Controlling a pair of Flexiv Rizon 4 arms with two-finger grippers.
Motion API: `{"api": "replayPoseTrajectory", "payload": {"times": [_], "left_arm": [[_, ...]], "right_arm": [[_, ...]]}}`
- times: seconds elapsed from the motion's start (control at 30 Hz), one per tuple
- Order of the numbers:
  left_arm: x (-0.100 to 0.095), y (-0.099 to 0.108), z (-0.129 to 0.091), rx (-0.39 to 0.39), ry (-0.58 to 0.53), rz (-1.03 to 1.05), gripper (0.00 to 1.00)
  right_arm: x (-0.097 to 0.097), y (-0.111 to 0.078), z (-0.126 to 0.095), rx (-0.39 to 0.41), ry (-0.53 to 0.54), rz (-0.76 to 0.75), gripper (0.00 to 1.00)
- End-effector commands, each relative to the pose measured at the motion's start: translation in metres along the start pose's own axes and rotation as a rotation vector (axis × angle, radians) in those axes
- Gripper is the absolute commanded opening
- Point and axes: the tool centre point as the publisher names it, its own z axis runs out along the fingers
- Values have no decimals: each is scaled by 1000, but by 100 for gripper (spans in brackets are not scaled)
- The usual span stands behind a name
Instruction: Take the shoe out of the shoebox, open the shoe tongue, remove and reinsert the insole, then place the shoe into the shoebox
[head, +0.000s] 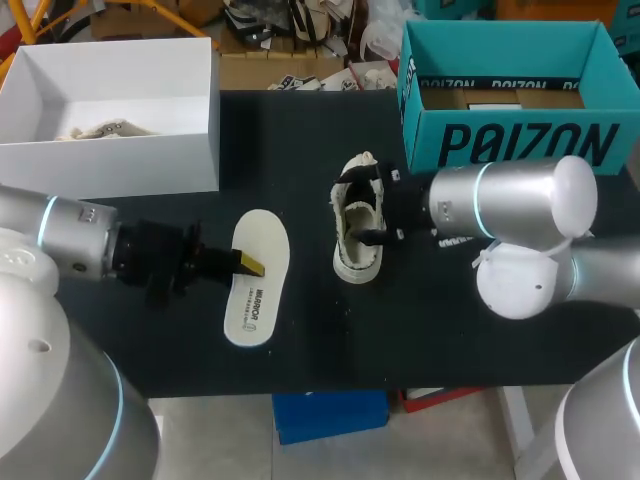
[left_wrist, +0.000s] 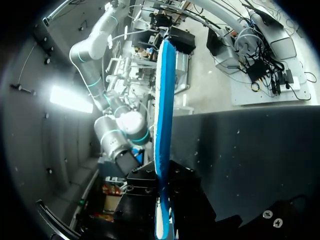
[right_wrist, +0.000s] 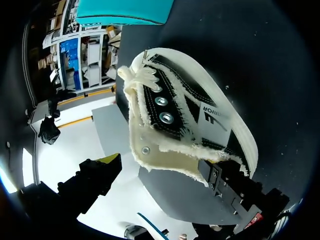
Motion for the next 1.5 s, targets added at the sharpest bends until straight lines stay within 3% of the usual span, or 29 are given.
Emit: {"api": "replayPoseTrajectory", "payload": {"times": [0.03,0.3,0.7,1.5], "left_arm": [[-1,-1,-1,-1,4,1,0],[-1,-1,-1,-1,4,1,0],[-1,-1,-1,-1,4,1,0],[-1,-1,-1,-1,4,1,0]], "right_arm": [[13,-3,-1,-283,-44,-39,100],[23,-3,-3,-273,-109,-112,100],[26,1,-7,-328,-167,-119,100],[11,1,16,-382,-146,-93,100]]}}
